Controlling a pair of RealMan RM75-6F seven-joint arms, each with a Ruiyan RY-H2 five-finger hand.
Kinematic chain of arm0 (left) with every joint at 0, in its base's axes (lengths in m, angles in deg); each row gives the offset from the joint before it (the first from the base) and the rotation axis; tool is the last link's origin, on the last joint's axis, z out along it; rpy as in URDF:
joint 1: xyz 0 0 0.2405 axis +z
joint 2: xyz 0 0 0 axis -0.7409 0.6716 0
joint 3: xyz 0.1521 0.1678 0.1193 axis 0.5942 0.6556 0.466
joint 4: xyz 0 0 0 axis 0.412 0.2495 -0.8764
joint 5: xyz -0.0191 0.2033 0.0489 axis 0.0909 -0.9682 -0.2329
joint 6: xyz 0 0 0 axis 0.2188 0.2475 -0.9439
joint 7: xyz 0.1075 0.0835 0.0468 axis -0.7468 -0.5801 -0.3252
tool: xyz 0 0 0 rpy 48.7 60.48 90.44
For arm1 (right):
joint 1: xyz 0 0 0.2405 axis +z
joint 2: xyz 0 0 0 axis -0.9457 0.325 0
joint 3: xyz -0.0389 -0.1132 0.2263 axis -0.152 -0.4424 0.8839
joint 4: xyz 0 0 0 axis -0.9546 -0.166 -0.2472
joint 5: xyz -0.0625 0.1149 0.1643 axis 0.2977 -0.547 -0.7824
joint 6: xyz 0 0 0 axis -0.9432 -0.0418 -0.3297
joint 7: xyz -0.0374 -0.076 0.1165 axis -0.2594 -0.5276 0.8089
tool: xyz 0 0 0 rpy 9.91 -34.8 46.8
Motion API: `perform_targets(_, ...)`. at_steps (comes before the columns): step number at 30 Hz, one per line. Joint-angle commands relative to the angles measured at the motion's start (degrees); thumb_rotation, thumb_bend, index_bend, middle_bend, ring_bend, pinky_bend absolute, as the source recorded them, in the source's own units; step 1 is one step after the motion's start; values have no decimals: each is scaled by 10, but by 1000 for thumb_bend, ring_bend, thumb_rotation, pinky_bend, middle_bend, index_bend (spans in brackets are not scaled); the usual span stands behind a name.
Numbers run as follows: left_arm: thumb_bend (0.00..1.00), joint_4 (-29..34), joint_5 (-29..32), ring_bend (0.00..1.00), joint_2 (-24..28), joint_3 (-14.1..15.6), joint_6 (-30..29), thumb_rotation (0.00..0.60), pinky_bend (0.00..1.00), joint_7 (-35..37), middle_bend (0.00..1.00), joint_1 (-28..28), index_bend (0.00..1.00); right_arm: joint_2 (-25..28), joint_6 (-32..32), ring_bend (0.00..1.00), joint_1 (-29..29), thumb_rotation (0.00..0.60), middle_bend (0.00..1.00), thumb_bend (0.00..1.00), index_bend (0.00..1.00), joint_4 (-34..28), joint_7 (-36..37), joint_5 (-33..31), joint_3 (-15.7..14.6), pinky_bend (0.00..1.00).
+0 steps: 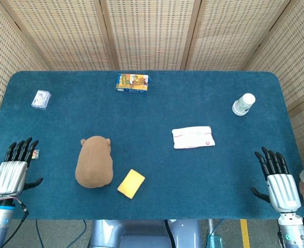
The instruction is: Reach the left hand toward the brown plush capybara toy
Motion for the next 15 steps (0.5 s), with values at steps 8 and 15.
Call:
perform_targets(8, 123, 2, 2, 0, 1, -1, -5, 600, 0, 3, 0, 2, 0, -1, -7, 0, 2, 600, 0, 74, 0, 2, 1, -1, -3, 0)
perform_targets(15, 123, -1, 5, 0, 2, -2, 1, 600, 0, 12, 0, 0, 0, -4, -7, 0, 3, 600, 0, 74, 0, -1, -4, -2, -1, 0)
